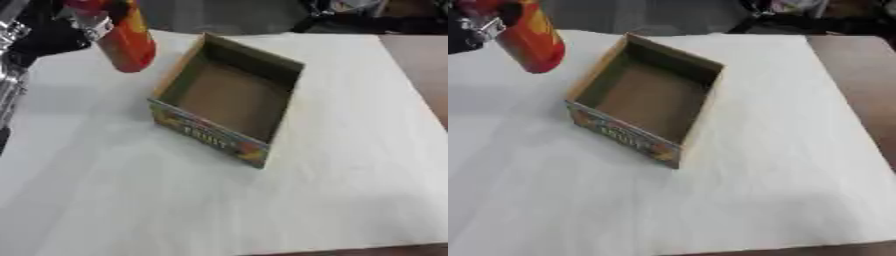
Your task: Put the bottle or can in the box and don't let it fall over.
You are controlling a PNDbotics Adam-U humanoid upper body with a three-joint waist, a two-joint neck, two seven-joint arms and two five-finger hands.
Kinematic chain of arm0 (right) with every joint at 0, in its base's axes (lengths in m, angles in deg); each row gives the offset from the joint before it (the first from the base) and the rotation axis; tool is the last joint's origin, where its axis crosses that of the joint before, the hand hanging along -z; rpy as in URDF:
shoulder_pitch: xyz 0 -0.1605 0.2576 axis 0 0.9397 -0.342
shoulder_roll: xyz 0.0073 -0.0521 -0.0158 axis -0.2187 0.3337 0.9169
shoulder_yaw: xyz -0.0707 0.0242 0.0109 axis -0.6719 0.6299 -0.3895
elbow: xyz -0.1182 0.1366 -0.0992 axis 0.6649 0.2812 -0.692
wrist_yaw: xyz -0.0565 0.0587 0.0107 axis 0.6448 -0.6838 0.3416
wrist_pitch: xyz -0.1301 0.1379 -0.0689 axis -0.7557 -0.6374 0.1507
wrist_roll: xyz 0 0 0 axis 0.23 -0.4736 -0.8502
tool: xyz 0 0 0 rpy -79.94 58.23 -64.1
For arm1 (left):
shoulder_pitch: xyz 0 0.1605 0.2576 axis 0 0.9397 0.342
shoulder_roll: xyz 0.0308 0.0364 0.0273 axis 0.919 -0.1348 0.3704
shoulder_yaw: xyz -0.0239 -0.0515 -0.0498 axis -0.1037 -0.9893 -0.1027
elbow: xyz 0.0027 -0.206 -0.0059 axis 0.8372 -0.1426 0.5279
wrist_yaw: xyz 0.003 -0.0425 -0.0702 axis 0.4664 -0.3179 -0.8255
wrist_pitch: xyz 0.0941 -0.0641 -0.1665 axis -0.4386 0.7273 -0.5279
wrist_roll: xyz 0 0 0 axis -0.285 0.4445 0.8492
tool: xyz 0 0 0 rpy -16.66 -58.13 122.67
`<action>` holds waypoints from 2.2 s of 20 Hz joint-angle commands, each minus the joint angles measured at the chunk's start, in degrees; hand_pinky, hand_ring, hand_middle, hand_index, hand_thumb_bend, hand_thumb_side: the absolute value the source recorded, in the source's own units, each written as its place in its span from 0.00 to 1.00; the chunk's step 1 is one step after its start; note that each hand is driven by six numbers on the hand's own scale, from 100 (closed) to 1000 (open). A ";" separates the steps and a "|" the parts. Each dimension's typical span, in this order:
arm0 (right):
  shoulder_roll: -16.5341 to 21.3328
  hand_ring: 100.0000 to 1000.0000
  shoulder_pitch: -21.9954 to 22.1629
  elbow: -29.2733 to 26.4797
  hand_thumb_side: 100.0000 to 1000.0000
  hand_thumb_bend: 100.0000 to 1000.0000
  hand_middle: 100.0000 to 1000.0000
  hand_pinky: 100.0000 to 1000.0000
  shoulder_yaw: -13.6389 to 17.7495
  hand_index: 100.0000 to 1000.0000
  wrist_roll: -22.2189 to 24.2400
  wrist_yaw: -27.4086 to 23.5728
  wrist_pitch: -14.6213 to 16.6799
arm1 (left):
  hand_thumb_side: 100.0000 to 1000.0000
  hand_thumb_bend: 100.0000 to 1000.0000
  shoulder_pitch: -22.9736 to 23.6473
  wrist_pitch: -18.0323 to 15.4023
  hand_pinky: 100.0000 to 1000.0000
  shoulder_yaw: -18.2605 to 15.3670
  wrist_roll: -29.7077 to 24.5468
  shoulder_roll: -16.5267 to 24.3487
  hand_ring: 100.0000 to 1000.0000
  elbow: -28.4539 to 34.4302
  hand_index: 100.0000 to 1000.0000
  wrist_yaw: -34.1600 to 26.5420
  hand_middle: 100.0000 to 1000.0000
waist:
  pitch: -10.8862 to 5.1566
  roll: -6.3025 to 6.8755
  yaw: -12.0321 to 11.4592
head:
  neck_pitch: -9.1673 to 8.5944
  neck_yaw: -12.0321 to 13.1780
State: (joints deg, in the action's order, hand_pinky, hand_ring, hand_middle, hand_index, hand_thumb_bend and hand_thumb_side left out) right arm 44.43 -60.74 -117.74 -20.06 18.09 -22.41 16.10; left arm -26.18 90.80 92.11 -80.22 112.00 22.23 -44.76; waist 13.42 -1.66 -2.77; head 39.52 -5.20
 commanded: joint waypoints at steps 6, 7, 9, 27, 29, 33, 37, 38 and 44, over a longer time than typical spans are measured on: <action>1.79 0.54 -0.37 -1.27 0.37 0.00 0.71 0.74 0.22 0.81 -6.75 -1.13 7.46 | 0.40 0.00 -6.08 1.71 1.00 1.66 0.57 -7.06 1.00 -2.97 0.58 0.50 0.79 | -0.76 0.20 2.56 | 0.13 0.89; 1.85 0.54 -0.49 -1.27 0.37 0.00 0.70 0.74 0.16 0.81 -6.75 -1.24 7.69 | 0.41 0.00 -6.39 1.63 1.00 1.89 0.59 -8.10 1.00 -4.07 0.58 1.02 0.79 | -0.61 0.15 2.96 | -0.05 1.24; 1.89 0.54 -0.73 -1.27 0.37 0.00 0.70 0.74 0.15 0.81 -6.75 -1.53 8.21 | 0.40 0.00 -6.77 0.99 1.00 2.37 0.64 -10.02 1.00 -6.40 0.59 2.73 0.79 | -0.32 0.10 3.66 | -0.42 1.75; 0.87 0.54 -1.73 -1.27 0.39 0.00 0.70 0.74 -0.44 0.79 -6.75 -0.79 8.62 | 0.81 0.32 -4.15 -8.83 1.00 2.35 -0.14 -15.44 1.00 -18.96 1.00 28.22 0.91 | 1.09 0.35 5.62 | -2.55 3.07; 0.78 0.54 -1.61 -1.27 0.39 0.00 0.70 0.74 -0.54 0.79 -6.75 -0.58 8.59 | 0.76 0.35 -4.47 -9.29 1.00 2.01 -0.96 -15.13 1.00 -18.85 1.00 31.80 0.91 | 0.94 0.40 5.46 | -2.38 3.02; 0.61 0.54 -1.22 -1.27 0.39 0.00 0.70 0.74 -0.65 0.78 -6.75 -0.18 8.48 | 0.57 0.27 -4.70 -9.60 1.00 1.42 -2.70 -14.85 1.00 -18.58 1.00 35.35 0.92 | 0.56 0.36 5.08 | -1.96 2.93; 0.53 0.54 -0.92 -1.27 0.39 0.00 0.70 0.74 -0.67 0.78 -6.75 -0.02 8.43 | 0.48 0.25 -4.55 -10.00 1.00 0.97 -4.99 -14.85 1.00 -18.85 1.00 34.22 0.93 | 0.31 0.26 4.88 | -1.99 2.98; 0.51 0.54 -0.91 -1.27 0.39 0.00 0.70 0.74 -0.73 0.78 -6.75 0.04 8.43 | 0.49 0.25 -4.55 -9.96 1.00 0.86 -5.07 -14.85 1.00 -18.98 1.00 34.07 0.93 | 0.29 0.23 4.90 | -2.01 2.99; 0.17 0.54 -0.71 -1.27 0.39 0.00 0.69 0.74 -0.77 0.78 -6.75 0.34 8.62 | 0.56 0.03 -4.31 -8.95 1.00 -0.02 -2.27 -14.21 1.00 -16.77 1.00 32.13 0.93 | 0.20 0.01 4.73 | -1.38 3.03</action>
State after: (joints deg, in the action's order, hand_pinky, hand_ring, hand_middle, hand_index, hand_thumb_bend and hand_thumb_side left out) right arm 43.83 -61.65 -117.74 -21.14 18.99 -22.37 16.99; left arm -29.32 81.68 92.89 -83.29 96.50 3.81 -11.87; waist 15.00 -1.53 1.95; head 37.97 -2.31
